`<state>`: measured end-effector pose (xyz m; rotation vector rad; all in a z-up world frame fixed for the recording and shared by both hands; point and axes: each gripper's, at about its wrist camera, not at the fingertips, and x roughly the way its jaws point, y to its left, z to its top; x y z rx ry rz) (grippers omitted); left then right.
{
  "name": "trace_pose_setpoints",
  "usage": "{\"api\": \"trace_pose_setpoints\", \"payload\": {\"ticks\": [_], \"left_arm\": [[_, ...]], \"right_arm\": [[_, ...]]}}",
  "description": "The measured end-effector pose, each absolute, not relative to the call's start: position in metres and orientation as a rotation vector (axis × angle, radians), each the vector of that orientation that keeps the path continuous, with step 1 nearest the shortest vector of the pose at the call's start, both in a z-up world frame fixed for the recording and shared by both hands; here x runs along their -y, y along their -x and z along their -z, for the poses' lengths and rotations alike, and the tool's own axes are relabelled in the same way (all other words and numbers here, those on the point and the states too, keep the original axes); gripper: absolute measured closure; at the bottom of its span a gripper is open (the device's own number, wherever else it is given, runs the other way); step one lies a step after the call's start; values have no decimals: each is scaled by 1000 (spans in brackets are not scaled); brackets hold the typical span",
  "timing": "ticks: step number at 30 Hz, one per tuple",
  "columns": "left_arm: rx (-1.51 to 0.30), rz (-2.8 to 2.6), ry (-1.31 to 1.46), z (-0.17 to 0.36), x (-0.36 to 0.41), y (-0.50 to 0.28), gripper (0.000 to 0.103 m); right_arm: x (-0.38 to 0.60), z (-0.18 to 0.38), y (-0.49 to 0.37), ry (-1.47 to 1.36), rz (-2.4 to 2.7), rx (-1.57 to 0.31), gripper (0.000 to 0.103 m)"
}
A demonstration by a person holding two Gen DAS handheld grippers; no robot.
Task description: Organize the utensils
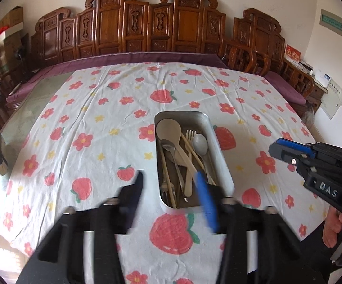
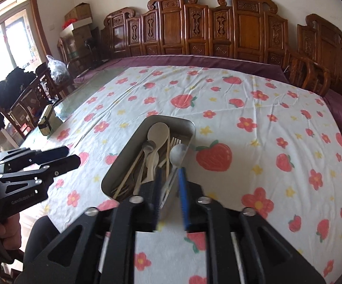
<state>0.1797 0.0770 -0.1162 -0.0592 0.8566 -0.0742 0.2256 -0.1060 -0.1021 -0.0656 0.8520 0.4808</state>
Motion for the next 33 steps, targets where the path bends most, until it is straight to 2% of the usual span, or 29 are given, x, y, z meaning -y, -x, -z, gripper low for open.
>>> {"api": "trace_pose_setpoints", "payload": {"ticks": [1,2,3,4,6,9,20,33], "left_arm": [[-849,74,61,115,-75,-176,41],[-843,73,62,115,-73,-173,32],[-836,71,60,115,-70,-168,25],[-832,70,57,115,-67,-166,21],[-824,65,43,115,-61,-159,13],[-820,62,22,117,-52,-150,8],[-806,64,-2,112,-30,-124,8],[-655,84,9,40,-7,-88,8]], "right_arm": [[113,101,-219,65,-462,-842,49],[118,101,-216,63,-448,-837,42],[126,100,-210,55,-423,-828,31],[132,100,-206,47,-409,-823,23],[143,100,-198,35,-383,-811,13],[158,100,-185,32,-349,-795,2],[191,90,-149,6,-291,-767,3],[211,15,-104,-19,-284,-588,3]]}}
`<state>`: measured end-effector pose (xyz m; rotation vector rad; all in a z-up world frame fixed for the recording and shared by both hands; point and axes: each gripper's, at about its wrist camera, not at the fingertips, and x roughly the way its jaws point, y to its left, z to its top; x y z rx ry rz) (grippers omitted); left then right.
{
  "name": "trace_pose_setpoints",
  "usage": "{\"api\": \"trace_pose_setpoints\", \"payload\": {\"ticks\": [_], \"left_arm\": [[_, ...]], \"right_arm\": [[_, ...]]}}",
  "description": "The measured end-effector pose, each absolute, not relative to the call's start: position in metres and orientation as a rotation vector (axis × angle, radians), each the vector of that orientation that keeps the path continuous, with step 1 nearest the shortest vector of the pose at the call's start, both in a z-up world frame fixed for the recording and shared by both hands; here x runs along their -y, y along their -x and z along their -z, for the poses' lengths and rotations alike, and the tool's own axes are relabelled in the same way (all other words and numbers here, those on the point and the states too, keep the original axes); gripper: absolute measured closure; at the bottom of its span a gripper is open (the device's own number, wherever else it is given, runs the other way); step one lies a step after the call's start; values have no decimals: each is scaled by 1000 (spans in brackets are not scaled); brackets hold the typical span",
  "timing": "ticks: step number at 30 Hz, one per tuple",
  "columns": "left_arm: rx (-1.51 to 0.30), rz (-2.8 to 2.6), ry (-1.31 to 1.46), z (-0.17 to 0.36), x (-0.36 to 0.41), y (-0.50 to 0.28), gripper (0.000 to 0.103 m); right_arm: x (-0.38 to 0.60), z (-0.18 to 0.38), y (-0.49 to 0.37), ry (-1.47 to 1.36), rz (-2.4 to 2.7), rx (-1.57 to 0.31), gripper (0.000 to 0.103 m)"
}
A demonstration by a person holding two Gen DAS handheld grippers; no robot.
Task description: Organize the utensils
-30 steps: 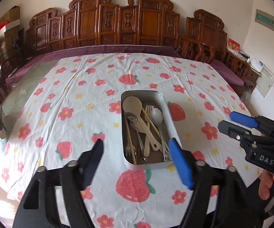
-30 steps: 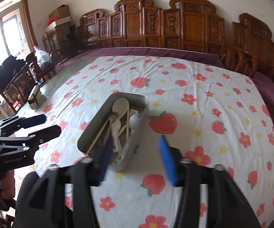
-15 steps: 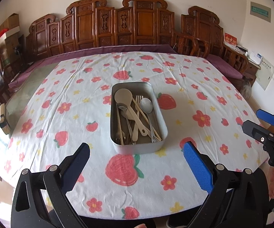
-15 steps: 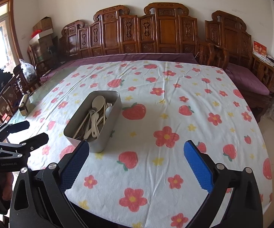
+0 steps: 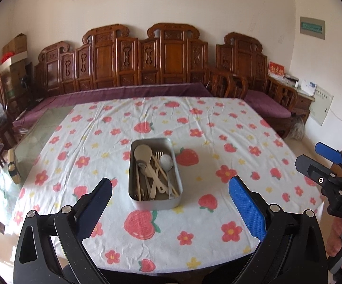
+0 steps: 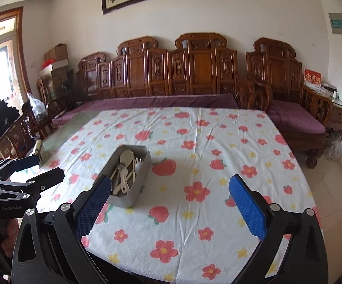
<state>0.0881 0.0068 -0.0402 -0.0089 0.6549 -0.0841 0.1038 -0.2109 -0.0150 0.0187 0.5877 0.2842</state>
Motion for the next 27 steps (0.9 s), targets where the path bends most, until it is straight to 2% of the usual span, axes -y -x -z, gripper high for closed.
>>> {"api": "trace_pose_setpoints", "payload": {"ticks": [13,27], "left_arm": [[-521,54,22,-14,-4,-61,8],[-507,53,30,-19,-6,-56,8]], "right_arm": [[225,-43,-70,-30,-278,-445,3],[225,-47,-65,-20,-265,-435,3]]}}
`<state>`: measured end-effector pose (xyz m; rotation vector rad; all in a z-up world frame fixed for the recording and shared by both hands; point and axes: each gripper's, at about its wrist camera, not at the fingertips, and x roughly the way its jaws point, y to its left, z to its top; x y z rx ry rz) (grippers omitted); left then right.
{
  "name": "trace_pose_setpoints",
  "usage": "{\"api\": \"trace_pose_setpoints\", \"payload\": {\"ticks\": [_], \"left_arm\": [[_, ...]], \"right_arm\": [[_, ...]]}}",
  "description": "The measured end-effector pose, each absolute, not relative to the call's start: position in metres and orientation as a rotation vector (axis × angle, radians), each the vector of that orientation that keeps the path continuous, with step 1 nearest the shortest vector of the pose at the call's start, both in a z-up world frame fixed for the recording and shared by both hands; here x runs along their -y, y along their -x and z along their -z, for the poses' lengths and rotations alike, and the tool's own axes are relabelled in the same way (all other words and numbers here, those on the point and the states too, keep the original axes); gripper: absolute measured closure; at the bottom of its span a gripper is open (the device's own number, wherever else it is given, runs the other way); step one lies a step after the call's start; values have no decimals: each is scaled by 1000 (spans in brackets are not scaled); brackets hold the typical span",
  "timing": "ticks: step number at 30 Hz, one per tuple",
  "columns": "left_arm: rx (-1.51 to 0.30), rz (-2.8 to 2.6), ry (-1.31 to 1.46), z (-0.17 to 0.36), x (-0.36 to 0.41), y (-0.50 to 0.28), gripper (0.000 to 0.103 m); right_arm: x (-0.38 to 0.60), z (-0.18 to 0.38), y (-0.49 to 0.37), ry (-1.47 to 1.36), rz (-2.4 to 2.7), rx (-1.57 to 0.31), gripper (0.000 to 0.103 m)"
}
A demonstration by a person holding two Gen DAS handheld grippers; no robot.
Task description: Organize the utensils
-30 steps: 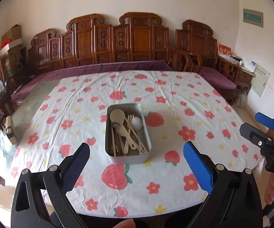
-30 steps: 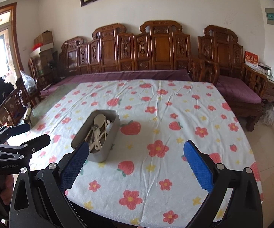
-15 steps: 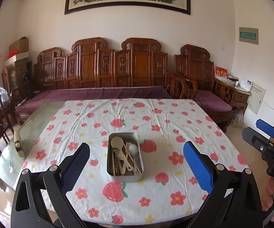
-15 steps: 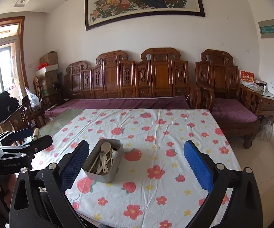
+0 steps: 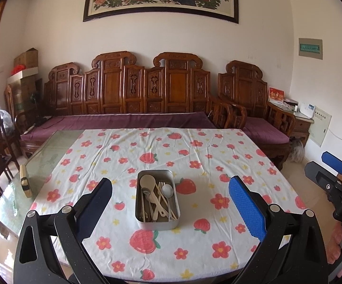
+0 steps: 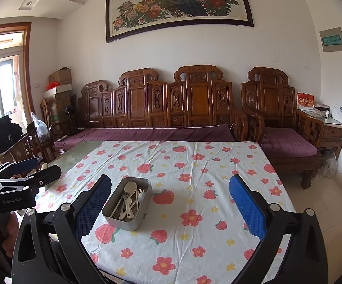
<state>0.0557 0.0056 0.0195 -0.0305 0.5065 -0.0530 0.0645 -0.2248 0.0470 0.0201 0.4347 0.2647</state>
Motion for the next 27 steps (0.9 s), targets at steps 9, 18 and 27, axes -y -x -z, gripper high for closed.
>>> {"api": "trace_pose_setpoints", "payload": {"ticks": [9,18,27], "left_arm": [[-509,45,35,-17,-7,-56,8],[-506,40,29,-16,-6,-56,8],[-504,38,27,-16,-6,-56,8]], "right_arm": [[223,-43,-67,-27,-263,-443,3],[223,-42,-66,-30,-264,-443,3],[223,-42,-66,-30,-264,-442,3]]}}
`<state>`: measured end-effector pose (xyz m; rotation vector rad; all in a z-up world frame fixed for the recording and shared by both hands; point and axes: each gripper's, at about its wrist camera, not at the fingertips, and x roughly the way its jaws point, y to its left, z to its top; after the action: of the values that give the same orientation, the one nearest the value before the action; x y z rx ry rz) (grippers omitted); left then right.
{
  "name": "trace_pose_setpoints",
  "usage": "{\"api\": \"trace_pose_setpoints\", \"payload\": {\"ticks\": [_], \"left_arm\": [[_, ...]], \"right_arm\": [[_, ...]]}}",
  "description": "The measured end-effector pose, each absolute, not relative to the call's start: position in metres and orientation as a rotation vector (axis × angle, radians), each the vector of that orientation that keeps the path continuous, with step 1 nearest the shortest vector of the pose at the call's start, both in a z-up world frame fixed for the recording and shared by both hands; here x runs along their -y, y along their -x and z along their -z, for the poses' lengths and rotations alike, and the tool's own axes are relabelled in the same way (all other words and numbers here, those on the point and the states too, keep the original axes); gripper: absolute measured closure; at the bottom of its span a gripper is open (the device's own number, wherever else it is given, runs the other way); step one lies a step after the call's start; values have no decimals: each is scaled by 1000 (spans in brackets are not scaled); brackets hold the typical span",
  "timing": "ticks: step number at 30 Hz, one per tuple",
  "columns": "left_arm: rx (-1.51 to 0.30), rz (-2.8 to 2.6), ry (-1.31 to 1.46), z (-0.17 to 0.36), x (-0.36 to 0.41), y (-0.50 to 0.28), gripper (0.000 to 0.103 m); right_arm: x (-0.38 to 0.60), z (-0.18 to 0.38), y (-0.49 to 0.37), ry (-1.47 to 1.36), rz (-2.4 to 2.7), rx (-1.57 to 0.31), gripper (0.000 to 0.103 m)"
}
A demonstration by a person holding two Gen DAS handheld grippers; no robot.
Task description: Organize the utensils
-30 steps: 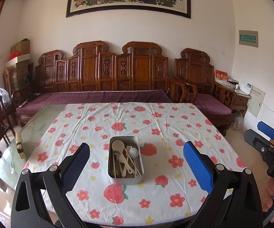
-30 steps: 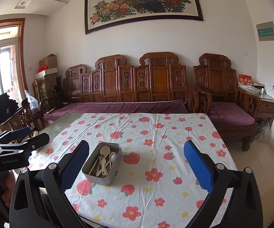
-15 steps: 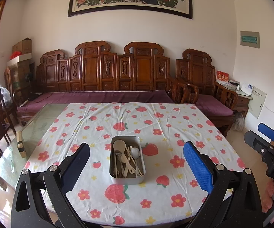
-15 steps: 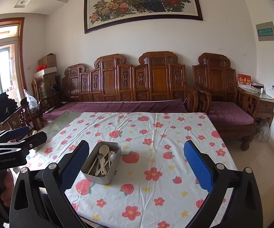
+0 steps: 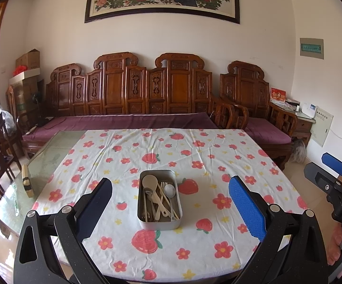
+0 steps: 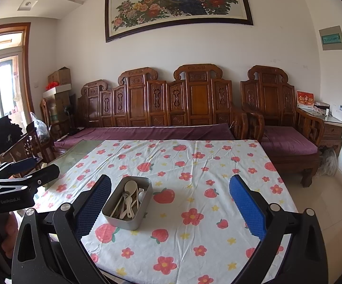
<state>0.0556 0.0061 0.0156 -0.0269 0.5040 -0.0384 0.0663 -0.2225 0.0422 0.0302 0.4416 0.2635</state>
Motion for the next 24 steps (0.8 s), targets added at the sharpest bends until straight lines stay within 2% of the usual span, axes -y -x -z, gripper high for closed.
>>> {"api": "trace_pose_setpoints", "payload": {"ticks": [24], "left_arm": [[-494,34,19,-20,-7,-56,8]], "right_arm": [[219,-45,-66,-29,-262,-441,3]]}}
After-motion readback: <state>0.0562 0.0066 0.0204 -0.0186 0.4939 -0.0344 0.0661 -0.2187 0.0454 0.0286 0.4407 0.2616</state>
